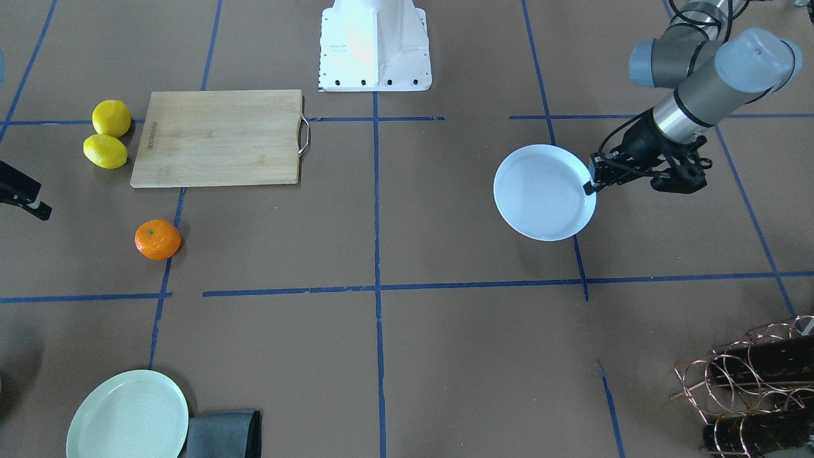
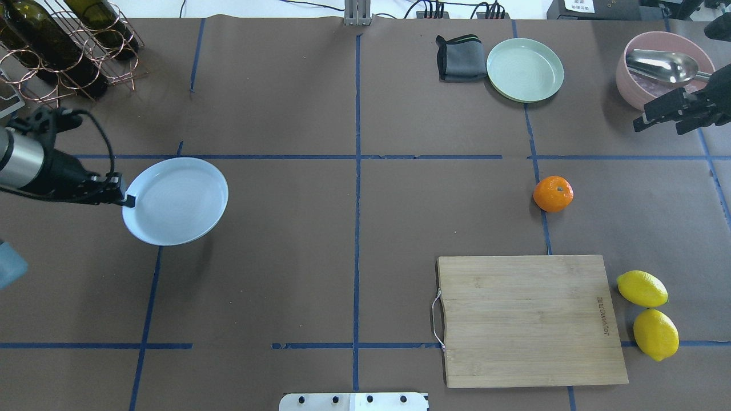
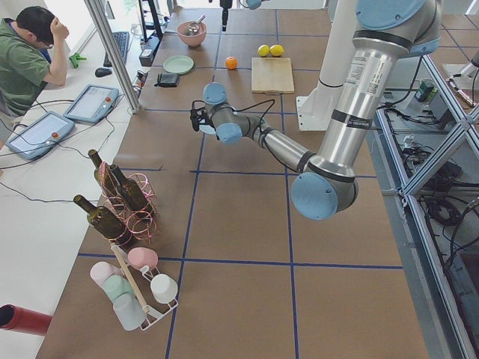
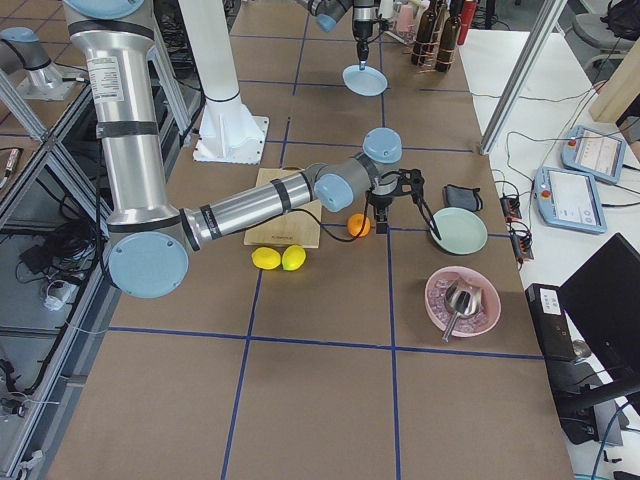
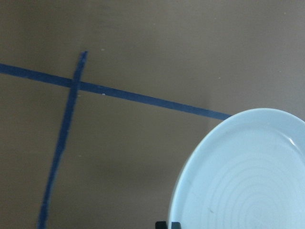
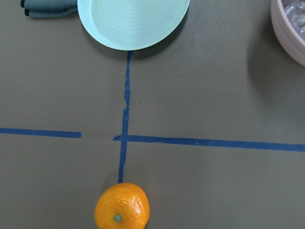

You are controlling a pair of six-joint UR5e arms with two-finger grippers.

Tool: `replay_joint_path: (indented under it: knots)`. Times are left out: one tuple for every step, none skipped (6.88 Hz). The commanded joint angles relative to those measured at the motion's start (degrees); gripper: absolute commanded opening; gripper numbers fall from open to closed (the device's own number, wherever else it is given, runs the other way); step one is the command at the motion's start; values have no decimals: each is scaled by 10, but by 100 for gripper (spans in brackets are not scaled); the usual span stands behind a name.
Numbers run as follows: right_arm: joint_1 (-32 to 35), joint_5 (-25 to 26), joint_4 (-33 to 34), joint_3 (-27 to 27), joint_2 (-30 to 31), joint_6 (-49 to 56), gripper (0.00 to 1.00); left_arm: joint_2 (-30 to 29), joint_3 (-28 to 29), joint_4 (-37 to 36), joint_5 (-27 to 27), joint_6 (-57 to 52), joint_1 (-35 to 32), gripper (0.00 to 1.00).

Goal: Pick orange to plate
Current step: 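Push the plate to center with left gripper while right gripper nears orange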

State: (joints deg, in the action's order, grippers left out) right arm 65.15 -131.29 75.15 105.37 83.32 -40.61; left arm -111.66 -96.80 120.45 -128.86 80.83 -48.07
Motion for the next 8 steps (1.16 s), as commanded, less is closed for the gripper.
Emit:
replay_joint_path:
  knots:
    - [-31,23,1,17,-13,-42,100,-89,58,-2,94,97,93,0]
    - [-40,32,1,16,-15,-43,100,-111,77,0,130,120,124,0]
    - [-40,32,1,16,-15,-43,100,-114,78,0,155,127,144,0]
    - [-41,32,1,15,-15,-43,100,-116,79,0,158,128,155,0]
    - [-41,32,1,15,-15,-43,100,-123,90,1,169,129,163,0]
    - [-41,32,1,14,-15,-43,100,-128,98,2,184,129,169,0]
    - [-41,32,1,15,-15,-43,100,-127,98,3,184,126,172,20]
    - [-41,32,1,15,-15,-43,100,-122,94,1,185,122,171,99]
